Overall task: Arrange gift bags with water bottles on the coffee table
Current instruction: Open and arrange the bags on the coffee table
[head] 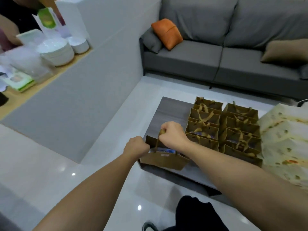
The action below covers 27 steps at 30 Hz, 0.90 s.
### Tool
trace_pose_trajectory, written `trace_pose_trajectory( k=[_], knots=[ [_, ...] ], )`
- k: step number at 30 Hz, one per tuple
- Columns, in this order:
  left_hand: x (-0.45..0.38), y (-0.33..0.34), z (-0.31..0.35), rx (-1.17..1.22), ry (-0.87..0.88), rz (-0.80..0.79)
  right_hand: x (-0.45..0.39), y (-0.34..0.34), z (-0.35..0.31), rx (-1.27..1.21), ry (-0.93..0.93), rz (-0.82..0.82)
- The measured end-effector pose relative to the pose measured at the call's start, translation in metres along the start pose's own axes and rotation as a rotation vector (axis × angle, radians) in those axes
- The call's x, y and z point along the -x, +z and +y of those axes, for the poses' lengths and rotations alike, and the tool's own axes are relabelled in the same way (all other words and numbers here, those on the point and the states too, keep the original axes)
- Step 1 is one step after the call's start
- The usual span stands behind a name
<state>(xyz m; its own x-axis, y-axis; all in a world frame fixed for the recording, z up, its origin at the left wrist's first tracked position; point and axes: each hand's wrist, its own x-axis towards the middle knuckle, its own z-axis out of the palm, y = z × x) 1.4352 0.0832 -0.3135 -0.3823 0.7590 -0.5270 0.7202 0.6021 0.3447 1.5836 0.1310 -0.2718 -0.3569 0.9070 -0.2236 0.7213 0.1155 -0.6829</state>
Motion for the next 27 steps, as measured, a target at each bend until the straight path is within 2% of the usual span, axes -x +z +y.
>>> trace_pose_trajectory(
  k=[8, 15, 19, 27],
  knots=[
    [-0.11, -0.028, 0.046, -0.046, 0.032, -0.024, -0.113, -0.018, 0.011, -0.009, 0.055, 0.025],
    [-0.195, -0.037, 0.103, -0.054, 0.073, -0.059, -0.211, -0.046, 0.032, 0.007, 0.097, -0.046],
    [-0.246, -0.033, 0.13, -0.001, 0.094, -0.054, -0.265, -0.059, 0.048, 0.039, 0.136, -0.019],
    [-0.359, -0.021, 0.181, 0.106, 0.097, -0.171, -0.374, -0.065, 0.088, 0.123, 0.214, 0.037]
  ],
)
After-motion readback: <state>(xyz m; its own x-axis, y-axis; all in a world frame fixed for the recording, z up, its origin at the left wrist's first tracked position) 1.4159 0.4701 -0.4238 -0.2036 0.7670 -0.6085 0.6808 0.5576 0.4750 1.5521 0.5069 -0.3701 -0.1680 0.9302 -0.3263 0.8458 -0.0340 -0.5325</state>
